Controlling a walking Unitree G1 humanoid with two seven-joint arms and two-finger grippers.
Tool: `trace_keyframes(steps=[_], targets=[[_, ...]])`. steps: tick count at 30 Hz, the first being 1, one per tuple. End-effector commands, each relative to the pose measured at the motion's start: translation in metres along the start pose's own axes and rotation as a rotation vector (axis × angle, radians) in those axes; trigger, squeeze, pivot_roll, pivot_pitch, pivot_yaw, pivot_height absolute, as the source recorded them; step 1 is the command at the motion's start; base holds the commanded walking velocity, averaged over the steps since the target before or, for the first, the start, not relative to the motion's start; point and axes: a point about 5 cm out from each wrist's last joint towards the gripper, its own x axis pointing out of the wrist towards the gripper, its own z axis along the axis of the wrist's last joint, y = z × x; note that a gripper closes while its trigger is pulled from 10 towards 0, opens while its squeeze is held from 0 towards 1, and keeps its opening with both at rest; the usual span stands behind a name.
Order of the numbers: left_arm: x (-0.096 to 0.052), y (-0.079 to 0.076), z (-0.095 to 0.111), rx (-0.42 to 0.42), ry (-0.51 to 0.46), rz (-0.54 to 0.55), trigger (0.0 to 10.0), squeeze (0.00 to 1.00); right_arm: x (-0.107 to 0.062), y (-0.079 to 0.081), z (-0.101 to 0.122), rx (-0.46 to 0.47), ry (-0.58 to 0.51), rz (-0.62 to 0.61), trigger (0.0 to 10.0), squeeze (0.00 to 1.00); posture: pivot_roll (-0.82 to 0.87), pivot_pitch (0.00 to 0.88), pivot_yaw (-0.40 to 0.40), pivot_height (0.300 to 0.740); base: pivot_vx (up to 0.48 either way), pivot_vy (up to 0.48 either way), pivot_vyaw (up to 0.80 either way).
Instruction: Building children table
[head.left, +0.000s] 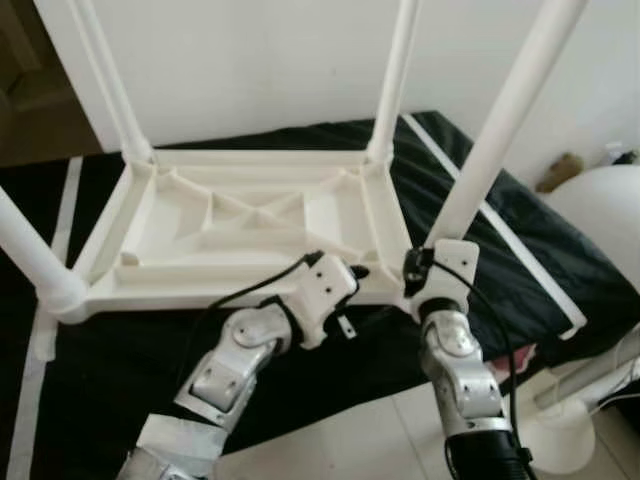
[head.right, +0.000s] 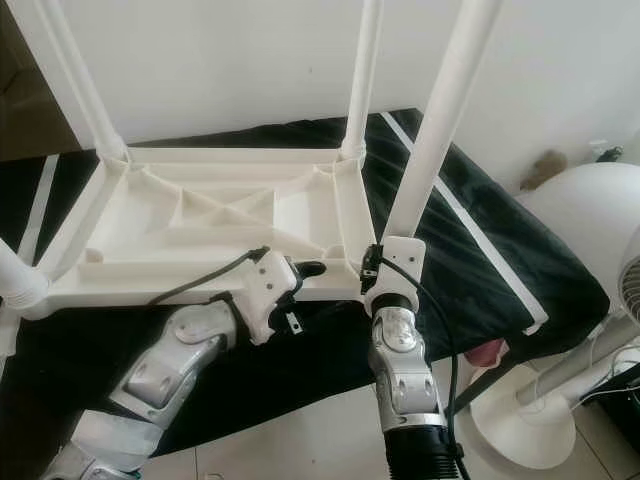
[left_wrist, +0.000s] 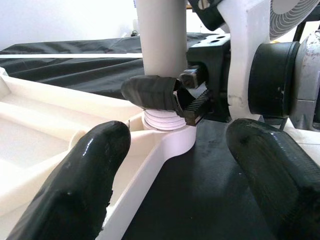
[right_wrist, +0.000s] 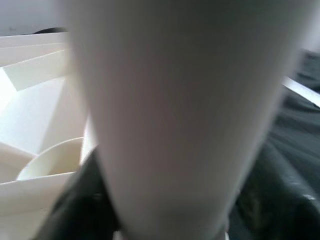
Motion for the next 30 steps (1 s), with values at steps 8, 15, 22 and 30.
trace_keyframes(steps=[8,15,22,30], targets=[[0.004,-0.002,0.0,0.0,-0.002,-0.026,10.0,0.0,-0.007,-0.007,-0.009,0.01,0.028,0.067,10.0,1.0,-0.06,0.048,-0.022,0.74,0.0,0.0,0.0],[0.004,-0.004,0.0,-0.002,-0.007,-0.029,10.0,0.0,-0.001,-0.017,-0.004,-0.031,0.005,0.194,10.0,0.0,-0.06,0.042,-0.03,0.74,0.0,0.0,0.0],[0.002,-0.004,-0.002,-0.001,-0.003,-0.029,10.0,0.0,0.008,-0.028,-0.005,-0.092,-0.003,0.294,10.0,0.0,-0.06,0.029,-0.033,0.74,0.0,0.0,0.0],[0.0,-0.004,-0.001,0.01,0.001,-0.033,10.0,0.0,0.014,-0.032,-0.003,-0.158,0.001,0.502,10.0,0.0,-0.05,0.019,-0.032,0.74,0.0,0.0,0.0]])
